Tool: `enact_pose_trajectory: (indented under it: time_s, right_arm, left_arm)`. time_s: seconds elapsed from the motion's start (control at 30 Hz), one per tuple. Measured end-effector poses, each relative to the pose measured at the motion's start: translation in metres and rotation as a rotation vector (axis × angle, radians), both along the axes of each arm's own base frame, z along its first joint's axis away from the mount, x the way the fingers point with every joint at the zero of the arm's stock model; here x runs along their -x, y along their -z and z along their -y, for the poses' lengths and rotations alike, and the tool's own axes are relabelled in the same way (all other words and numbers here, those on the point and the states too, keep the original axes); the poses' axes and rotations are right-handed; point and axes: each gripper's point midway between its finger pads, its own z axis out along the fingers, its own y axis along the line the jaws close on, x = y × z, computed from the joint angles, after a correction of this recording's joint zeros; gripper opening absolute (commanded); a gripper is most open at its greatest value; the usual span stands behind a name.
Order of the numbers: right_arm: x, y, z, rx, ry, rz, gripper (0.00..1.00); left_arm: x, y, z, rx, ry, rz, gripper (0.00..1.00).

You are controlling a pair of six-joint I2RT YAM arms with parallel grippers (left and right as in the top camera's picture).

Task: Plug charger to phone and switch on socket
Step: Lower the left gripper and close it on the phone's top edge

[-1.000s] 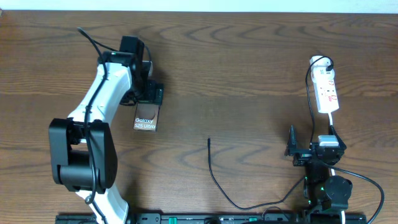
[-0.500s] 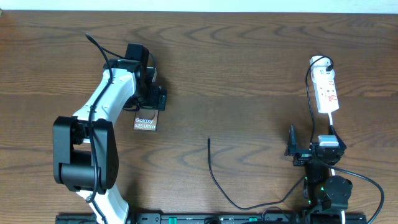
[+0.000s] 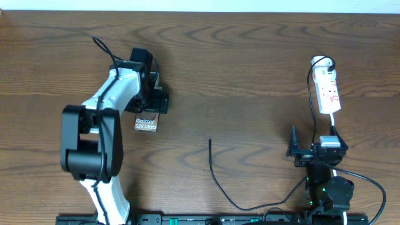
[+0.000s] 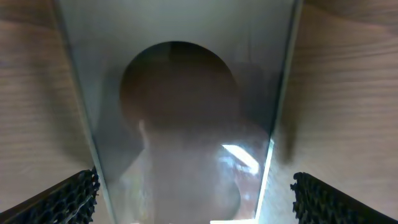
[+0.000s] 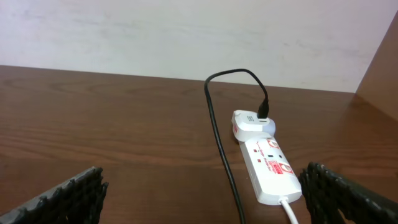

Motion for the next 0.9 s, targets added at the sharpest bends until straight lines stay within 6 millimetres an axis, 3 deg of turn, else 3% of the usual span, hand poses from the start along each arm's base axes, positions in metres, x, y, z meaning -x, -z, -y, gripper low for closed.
enact_pose_trajectory:
  time_s: [0.9]
  right_arm:
    - [0.0, 0.0, 0.0, 0.0, 0.0, 0.0, 0.99]
  left_arm:
    - [-0.011, 0.004, -0.004, -0.028, -0.001, 0.041, 0.98]
